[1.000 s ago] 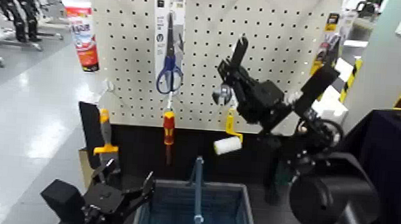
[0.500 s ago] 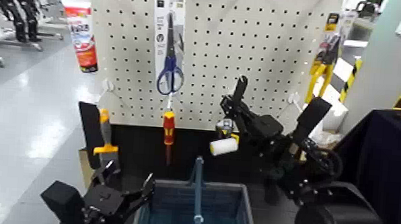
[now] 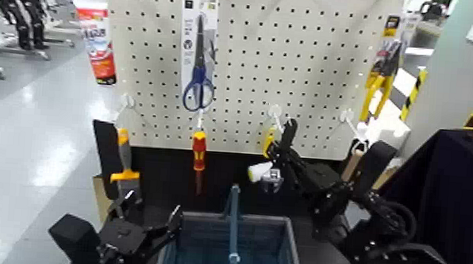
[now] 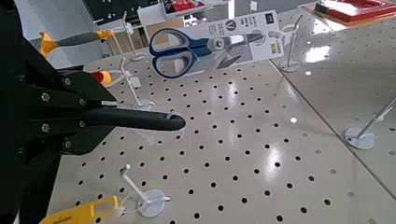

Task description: Put the black wrench into the crate.

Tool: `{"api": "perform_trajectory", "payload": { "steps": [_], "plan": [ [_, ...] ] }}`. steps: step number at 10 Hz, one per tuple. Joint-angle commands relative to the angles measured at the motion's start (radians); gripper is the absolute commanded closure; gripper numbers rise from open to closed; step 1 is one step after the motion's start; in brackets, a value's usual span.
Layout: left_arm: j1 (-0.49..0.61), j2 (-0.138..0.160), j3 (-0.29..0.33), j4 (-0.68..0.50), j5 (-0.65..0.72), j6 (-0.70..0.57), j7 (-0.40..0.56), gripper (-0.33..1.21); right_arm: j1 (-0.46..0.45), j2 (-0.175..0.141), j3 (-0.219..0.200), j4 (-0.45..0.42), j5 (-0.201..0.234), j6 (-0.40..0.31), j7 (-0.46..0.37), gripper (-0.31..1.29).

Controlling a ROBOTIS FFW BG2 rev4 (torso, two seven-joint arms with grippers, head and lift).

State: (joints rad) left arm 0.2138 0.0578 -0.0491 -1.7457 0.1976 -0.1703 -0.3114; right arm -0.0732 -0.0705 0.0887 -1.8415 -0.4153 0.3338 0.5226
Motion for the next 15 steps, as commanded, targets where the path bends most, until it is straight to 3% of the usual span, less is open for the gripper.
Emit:
{"api": "perform_trajectory", "payload": {
  "steps": [1,7,11,15],
  "plan": [
    [-0.001,0.005,0.0,0.0,0.0,0.0,0.002,0.11,0.049,-0.008,-0.018,-0.007,0.01,0.036,0.004,1.1],
    [-0.002,0.004,0.0,0.0,0.0,0.0,0.002,0.11,0.067,-0.005,-0.015,0.079,0.067,0.083,0.056,1.1],
    [-0.002,0.004,0.0,0.0,0.0,0.0,0.002,0.11,0.039,0.0,-0.01,0.171,0.13,0.094,0.117,1.1],
    [-0.002,0.004,0.0,0.0,0.0,0.002,0.002,0.11,0.027,-0.008,0.003,0.22,0.151,0.094,0.142,1.1]
  ]
}}
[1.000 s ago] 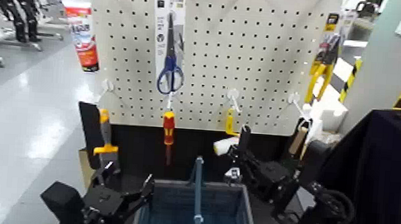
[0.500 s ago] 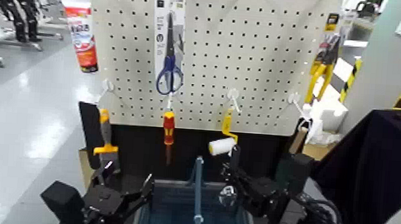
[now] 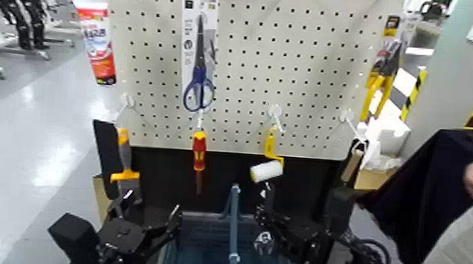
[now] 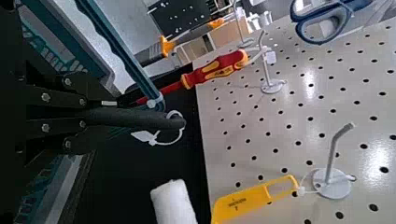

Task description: Put the black wrench into the crate.

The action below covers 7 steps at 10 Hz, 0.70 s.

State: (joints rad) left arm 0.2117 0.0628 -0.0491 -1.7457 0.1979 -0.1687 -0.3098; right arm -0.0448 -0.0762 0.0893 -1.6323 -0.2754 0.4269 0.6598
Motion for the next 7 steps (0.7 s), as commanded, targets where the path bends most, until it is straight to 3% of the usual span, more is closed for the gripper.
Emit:
{"api": "perform_trajectory", "payload": {
  "steps": [1,7],
  "plan": [
    [0.0,0.0,0.0,0.0,0.0,0.0,0.0,0.11,-0.001,-0.005,0.006,0.019,0.019,0.006,0.009,1.1],
    [0.0,-0.001,-0.002,0.0,0.0,0.002,0.0,0.11,-0.003,-0.007,0.015,0.068,0.048,0.021,0.026,1.1]
  ]
}}
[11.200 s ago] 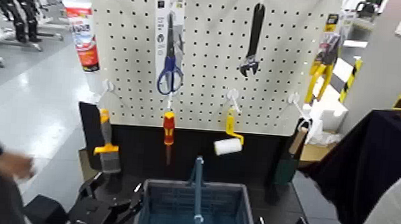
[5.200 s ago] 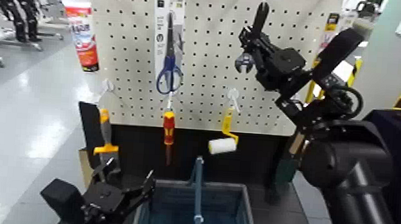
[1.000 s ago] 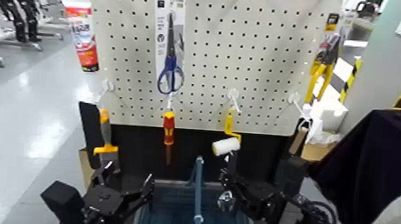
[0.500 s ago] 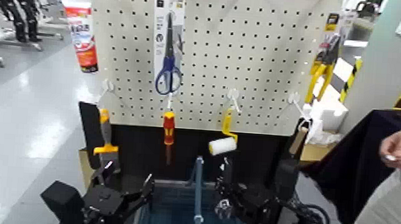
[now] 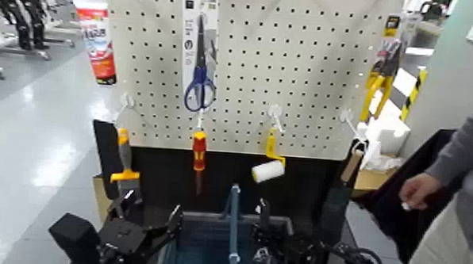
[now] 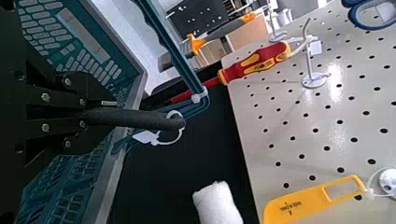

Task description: Put the black wrench into the crate.

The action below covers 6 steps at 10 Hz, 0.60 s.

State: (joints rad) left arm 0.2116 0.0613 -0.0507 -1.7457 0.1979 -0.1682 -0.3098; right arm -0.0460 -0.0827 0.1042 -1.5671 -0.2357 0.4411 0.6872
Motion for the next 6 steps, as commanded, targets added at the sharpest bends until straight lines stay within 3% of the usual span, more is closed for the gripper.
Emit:
{"api": "perform_trajectory", "payload": {
  "steps": [1,2,4,6],
  "plan": [
    [0.0,0.0,0.0,0.0,0.0,0.001,0.0,0.11,0.0,0.0,-0.003,0.004,0.01,0.016,-0.008,0.91],
    [0.0,0.002,0.0,0.0,0.0,0.001,0.0,0.11,0.0,0.001,-0.006,0.002,0.016,0.028,-0.012,0.58],
    [0.0,0.002,0.002,0.0,0.0,0.001,0.0,0.11,0.002,0.003,-0.009,-0.002,0.022,0.034,-0.014,0.44],
    [0.0,0.002,0.002,0.0,0.0,0.001,0.0,0.11,0.002,0.003,-0.012,-0.008,0.022,0.019,-0.018,0.05]
  ]
}}
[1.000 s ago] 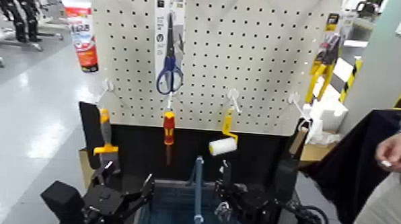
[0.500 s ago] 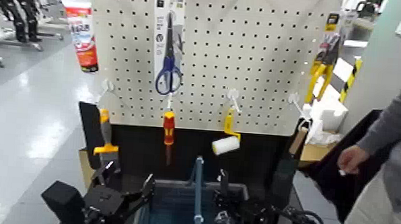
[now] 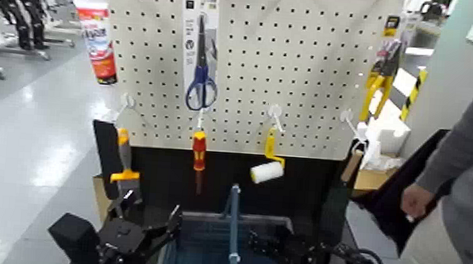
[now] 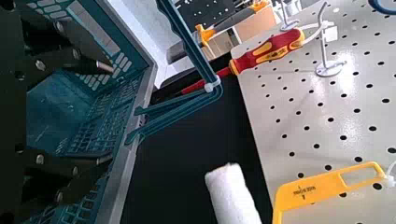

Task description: Put the black wrench into the crate.

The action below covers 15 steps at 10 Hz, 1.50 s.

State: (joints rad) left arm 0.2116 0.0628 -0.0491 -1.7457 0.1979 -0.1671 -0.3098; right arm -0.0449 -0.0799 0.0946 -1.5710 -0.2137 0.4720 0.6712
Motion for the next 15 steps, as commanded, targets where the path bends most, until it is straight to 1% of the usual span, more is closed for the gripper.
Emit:
{"api": "perform_trajectory", "payload": {
  "steps": [1,2,3,4,5,6,7,8,9,10,12,13,15],
  "plan": [
    [0.0,0.0,0.0,0.0,0.0,0.0,0.0,0.11,0.003,0.002,-0.004,-0.011,0.0,-0.029,-0.002,0.05],
    [0.0,0.0,0.0,0.0,0.0,0.0,0.0,0.11,0.01,0.002,-0.006,-0.02,0.0,-0.049,-0.009,0.05],
    [0.0,0.0,0.0,0.0,0.0,0.0,0.0,0.11,0.025,0.003,-0.007,-0.031,0.0,-0.093,-0.029,0.06],
    [0.002,0.0,0.003,-0.002,0.0,0.0,0.0,0.11,0.054,0.009,-0.009,-0.049,0.0,-0.162,-0.073,0.06],
    [0.005,0.0,0.006,-0.002,0.002,0.0,0.0,0.11,0.097,0.019,-0.009,-0.078,0.005,-0.236,-0.13,0.07],
    [0.006,0.0,0.006,-0.003,0.002,-0.002,0.0,0.11,0.141,0.023,-0.006,-0.112,0.017,-0.328,-0.19,0.09],
    [0.008,-0.001,0.008,-0.003,0.002,0.0,0.0,0.11,0.191,0.023,0.004,-0.156,0.03,-0.391,-0.268,0.12],
    [0.011,-0.001,0.011,-0.003,0.002,-0.002,0.0,0.11,0.243,0.023,0.017,-0.192,0.039,-0.464,-0.364,0.12],
    [0.015,-0.001,0.012,-0.006,0.002,-0.002,0.0,0.11,0.287,0.023,0.024,-0.224,0.062,-0.495,-0.438,0.14],
    [0.023,-0.001,0.017,-0.008,0.002,-0.002,0.0,0.11,0.319,0.023,0.022,-0.261,0.091,-0.501,-0.475,0.15],
    [0.041,-0.005,0.026,-0.018,0.003,-0.002,0.006,0.11,0.37,0.022,0.024,-0.319,0.129,-0.515,-0.544,0.15],
    [0.052,-0.005,0.031,-0.025,0.003,-0.002,0.011,0.11,0.398,0.023,0.025,-0.331,0.132,-0.54,-0.573,0.15],
    [0.064,-0.006,0.031,-0.034,0.003,-0.002,0.02,0.11,0.442,0.02,0.025,-0.36,0.131,-0.569,-0.596,0.15]
  ]
}}
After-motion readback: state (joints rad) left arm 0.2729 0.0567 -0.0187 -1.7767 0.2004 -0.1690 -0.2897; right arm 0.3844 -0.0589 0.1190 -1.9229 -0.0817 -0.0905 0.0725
